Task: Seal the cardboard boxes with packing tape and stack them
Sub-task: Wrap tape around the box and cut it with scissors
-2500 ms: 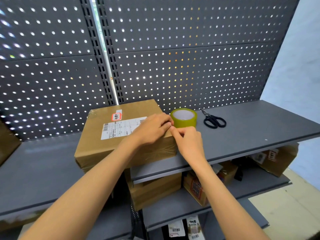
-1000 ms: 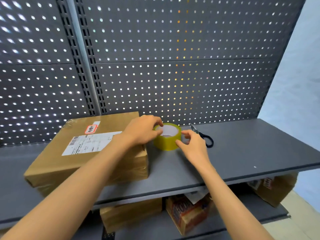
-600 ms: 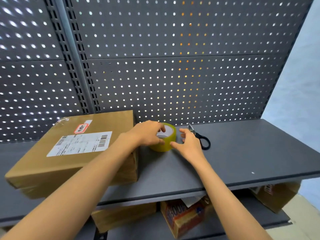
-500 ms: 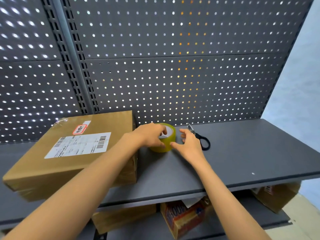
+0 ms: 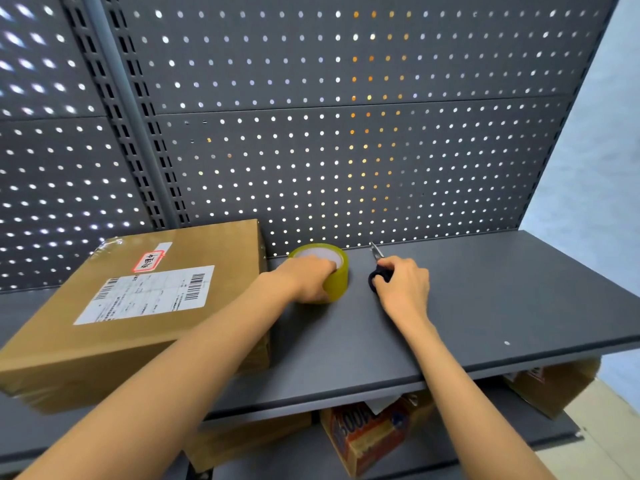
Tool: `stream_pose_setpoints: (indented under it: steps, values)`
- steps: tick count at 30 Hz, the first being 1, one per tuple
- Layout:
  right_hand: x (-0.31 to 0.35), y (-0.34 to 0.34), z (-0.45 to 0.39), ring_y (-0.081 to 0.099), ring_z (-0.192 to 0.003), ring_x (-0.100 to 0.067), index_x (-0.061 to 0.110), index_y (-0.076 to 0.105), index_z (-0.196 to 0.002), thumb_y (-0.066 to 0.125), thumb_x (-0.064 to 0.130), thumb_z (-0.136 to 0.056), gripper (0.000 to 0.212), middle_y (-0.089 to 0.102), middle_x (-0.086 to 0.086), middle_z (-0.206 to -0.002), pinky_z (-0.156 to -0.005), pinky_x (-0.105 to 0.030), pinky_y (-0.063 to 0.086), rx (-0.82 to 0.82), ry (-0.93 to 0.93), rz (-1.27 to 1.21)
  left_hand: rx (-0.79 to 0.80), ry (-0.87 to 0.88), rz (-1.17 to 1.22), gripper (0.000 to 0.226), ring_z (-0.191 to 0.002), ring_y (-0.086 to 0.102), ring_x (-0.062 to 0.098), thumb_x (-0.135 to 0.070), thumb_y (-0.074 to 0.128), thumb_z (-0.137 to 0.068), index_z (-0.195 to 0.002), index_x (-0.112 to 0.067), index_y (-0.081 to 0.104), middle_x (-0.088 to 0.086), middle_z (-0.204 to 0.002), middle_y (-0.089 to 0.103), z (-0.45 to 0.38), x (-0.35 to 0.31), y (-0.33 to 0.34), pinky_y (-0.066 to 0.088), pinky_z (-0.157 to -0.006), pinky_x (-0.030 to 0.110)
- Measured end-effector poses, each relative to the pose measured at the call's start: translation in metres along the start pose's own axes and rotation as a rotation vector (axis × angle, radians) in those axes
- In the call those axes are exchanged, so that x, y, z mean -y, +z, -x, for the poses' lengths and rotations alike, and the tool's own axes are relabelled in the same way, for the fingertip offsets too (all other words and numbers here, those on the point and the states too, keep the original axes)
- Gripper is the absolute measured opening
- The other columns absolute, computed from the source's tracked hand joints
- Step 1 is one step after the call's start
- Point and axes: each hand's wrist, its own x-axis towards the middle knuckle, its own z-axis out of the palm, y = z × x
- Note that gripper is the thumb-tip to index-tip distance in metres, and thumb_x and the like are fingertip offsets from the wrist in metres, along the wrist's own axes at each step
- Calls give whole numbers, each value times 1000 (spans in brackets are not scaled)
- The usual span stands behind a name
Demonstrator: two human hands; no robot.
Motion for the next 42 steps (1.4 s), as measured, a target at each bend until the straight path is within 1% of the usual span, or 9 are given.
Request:
stream_pose_setpoints:
  steps: [8,12,16,21,25,28,33,38,42]
  values:
    - [8,5,5,49,-118,-29,12,62,-124,55,16,-93,32,60,-10,-127,-98,-32,35,40,-99,-128,-92,-5,113,45,-123,46,29,-29,58,-93,-132,-12,46,8,-132,51,-2,2,-1,37,-87,34]
    - [30,-4,7,48,-128,-19,11,48,-138,52,26,-98,43,51,-6,-139,-106,-28,36,191,-126,-495,-253,78,473,29,-89,53,30,-31,69,-85,-95,-10,53,6,-88,52,4,6,-12,40,-74,35]
    - [55,-37,5,36,-135,-8,16,33,-147,56,22,-96,56,38,7,-146,-102,-15,31,276,-104,-808,-369,246,827,46,-73,45,16,-39,67,-74,-99,-1,58,21,-83,54,29,8,-30,42,-69,39]
    - [81,-65,11,55,-105,1,23,51,-135,61,23,-92,44,59,12,-119,-89,-15,45,361,-297,-834,-341,386,1105,19,-77,55,2,-8,67,-86,-101,-14,59,-9,-84,60,70,13,-47,47,-73,18]
    - [100,-65,26,53,-107,6,26,59,-127,60,29,-90,37,61,11,-121,-93,-10,40,179,-553,-671,-495,333,1208,18,-79,59,5,-6,65,-88,-104,-8,58,1,-89,62,91,15,-42,51,-72,22]
    - [110,-58,40,48,-117,8,18,60,-128,56,23,-96,33,58,7,-131,-95,-1,30,79,-673,-545,-659,292,1184,21,-81,56,12,-18,65,-85,-101,-7,60,15,-88,60,102,14,-34,51,-72,41]
    - [124,-55,61,50,-126,-9,18,62,-127,50,26,-96,34,57,-2,-134,-107,-21,36,-115,-767,-467,-866,269,1219,21,-79,53,14,-17,63,-85,-101,-6,59,20,-89,59,117,1,-26,51,-73,48]
    - [127,-57,79,58,-120,-19,15,66,-120,48,29,-94,35,63,-4,-126,-103,-42,42,-321,-827,-434,-923,308,1220,13,-73,50,9,-11,62,-85,-98,-12,58,3,-81,57,129,-8,-25,49,-64,28]
    - [126,-48,90,60,-117,-21,9,69,-114,50,23,-93,32,67,-6,-120,-102,-39,41,-459,-855,-407,-983,281,1181,11,-68,43,21,-12,61,-85,-95,-9,57,19,-79,55,133,-11,-18,43,-60,45]
